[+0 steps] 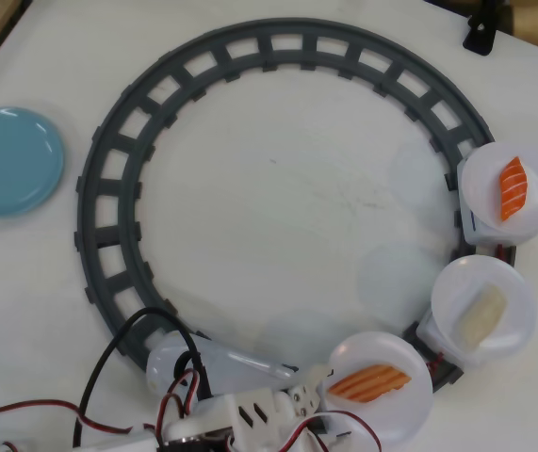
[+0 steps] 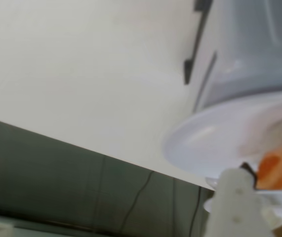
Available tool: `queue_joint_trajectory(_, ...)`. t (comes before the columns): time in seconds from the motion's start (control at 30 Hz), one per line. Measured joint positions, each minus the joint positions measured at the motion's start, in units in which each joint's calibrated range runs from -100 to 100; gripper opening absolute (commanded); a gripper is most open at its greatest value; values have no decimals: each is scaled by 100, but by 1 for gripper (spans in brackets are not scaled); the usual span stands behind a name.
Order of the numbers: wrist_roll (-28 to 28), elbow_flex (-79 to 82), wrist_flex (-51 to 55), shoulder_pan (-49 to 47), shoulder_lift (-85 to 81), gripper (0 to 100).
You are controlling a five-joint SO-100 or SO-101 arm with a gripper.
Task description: Pick up the sushi from the Shinkansen and put it on the blue dish
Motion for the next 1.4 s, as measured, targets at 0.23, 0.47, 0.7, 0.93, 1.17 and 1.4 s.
queue_joint_trajectory(0.23, 0, 9, 0, -245, 0, 25)
queue_joint_trajectory(0.47, 0, 9, 0, -335, 0, 25)
queue_joint_trajectory(0.7, -98, 9, 0, -335, 17, 25)
queue_joint_trajectory(0.93, -316, 329, 0, -335, 17, 25)
queue_joint_trajectory(1.17, -331, 686, 0, -319, 17, 25)
queue_joint_trajectory(1.4, -517, 778, 0, -327, 8, 4)
